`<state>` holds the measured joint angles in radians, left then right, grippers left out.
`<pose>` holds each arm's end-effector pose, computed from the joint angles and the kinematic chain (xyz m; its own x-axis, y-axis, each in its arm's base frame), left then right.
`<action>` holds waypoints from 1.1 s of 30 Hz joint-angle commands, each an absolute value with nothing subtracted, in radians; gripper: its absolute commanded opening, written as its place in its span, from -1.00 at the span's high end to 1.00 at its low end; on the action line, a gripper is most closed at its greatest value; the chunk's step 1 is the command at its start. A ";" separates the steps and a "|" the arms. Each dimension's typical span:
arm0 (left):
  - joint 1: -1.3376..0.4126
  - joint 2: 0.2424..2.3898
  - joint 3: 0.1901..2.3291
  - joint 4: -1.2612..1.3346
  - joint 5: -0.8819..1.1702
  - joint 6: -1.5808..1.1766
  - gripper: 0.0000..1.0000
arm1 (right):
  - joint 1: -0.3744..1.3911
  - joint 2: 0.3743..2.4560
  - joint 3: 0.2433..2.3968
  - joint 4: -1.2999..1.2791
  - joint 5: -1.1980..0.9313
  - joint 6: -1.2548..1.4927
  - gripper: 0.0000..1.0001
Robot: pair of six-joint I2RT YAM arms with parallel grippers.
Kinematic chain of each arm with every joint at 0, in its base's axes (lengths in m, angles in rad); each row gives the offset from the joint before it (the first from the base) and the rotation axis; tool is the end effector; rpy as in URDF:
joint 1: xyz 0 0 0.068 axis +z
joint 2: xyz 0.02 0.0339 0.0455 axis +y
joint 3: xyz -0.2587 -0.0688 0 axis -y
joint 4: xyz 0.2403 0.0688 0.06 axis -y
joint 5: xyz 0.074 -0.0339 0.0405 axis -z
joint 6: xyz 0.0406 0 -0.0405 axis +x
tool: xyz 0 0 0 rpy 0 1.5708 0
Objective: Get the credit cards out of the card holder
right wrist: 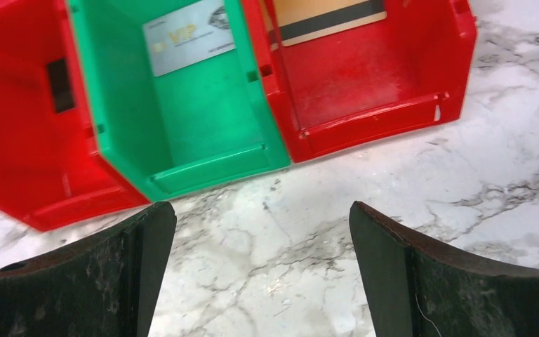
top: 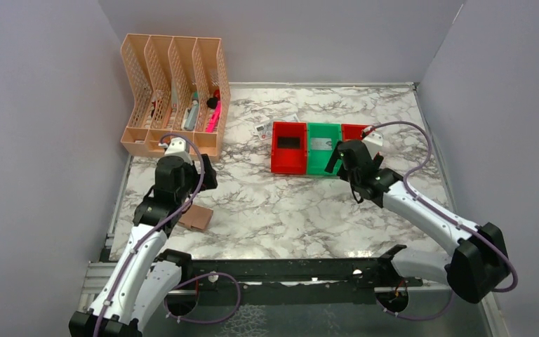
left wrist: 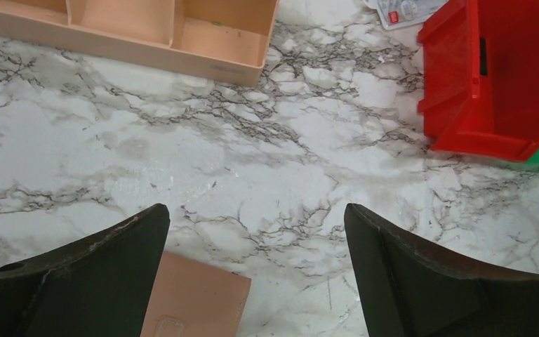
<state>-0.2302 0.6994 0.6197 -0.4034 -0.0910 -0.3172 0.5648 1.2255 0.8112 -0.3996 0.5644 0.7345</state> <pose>0.1641 -0.0347 0.2676 -0.4761 -0.2074 -0.8545 0.0004 0.9717 -0.2361 0.2236 0.1160 0.2364 -0.5509 0.3213 -0.7702 0.3062 0.9364 0.1716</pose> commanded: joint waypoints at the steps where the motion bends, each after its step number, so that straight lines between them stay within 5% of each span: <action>1: -0.223 0.764 0.652 -0.444 -0.136 -0.369 -0.97 | 0.565 1.142 0.749 -0.292 0.417 0.665 -0.99; 11: -0.224 0.692 0.528 -0.468 -0.335 -0.914 -0.97 | 0.565 1.096 0.739 -0.289 0.251 0.606 -0.99; 33: -0.223 0.842 0.512 -0.847 -0.539 -1.240 -0.97 | 0.565 1.009 0.733 -0.334 0.335 0.519 -0.99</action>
<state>-0.2291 0.8436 0.4484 -0.7036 -0.4808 -1.1831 0.5636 0.9806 0.7345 -0.3355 0.3092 0.5369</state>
